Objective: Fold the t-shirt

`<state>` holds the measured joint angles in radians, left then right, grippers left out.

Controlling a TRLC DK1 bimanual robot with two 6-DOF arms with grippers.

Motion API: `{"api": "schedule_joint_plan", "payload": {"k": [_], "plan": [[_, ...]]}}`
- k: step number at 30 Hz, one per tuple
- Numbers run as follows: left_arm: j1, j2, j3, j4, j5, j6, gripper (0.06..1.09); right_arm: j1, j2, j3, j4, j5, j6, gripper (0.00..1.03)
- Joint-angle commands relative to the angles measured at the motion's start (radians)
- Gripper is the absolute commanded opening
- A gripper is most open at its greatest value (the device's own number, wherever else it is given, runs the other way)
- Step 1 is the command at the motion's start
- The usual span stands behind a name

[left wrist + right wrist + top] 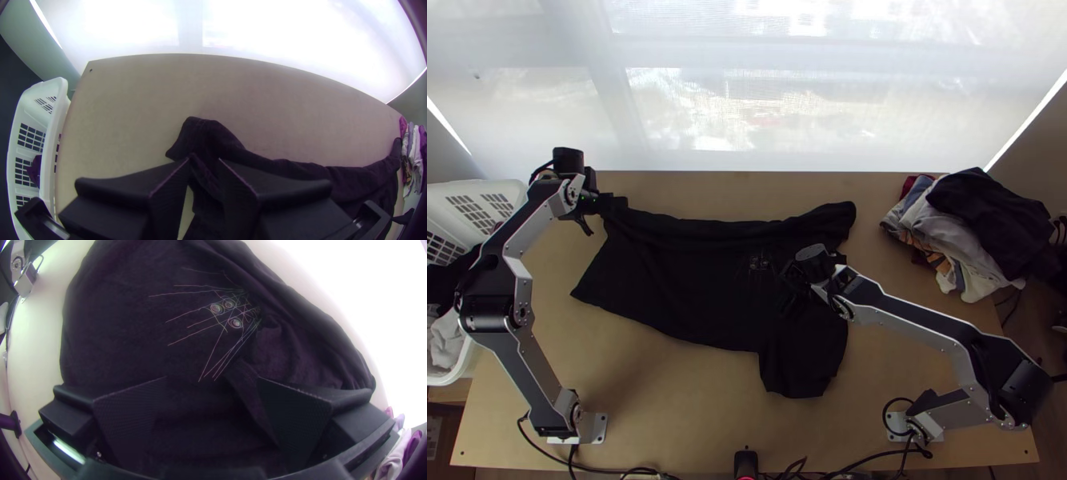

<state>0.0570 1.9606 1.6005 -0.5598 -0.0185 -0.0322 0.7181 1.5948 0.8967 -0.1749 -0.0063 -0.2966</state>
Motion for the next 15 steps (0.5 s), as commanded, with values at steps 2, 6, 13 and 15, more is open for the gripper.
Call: {"api": "schedule_joint_plan", "payload": {"k": [2, 6, 13, 15], "plan": [[-0.008, 0.008, 0.013, -0.014, 0.000, 0.002, 0.48, 0.001, 0.001, 0.001, 0.000, 0.000, 0.011, 0.92], [-0.008, 0.014, 0.013, -0.029, 0.000, 0.002, 0.48, 0.001, -0.001, 0.001, 0.000, 0.000, 0.011, 0.92], [0.000, 0.035, 0.012, -0.048, 0.000, 0.000, 0.48, 0.001, -0.006, 0.002, 0.000, 0.002, 0.011, 0.92], [0.001, 0.043, 0.009, -0.049, 0.000, 0.000, 0.47, 0.001, -0.007, 0.002, 0.000, 0.000, 0.013, 0.92]]}}
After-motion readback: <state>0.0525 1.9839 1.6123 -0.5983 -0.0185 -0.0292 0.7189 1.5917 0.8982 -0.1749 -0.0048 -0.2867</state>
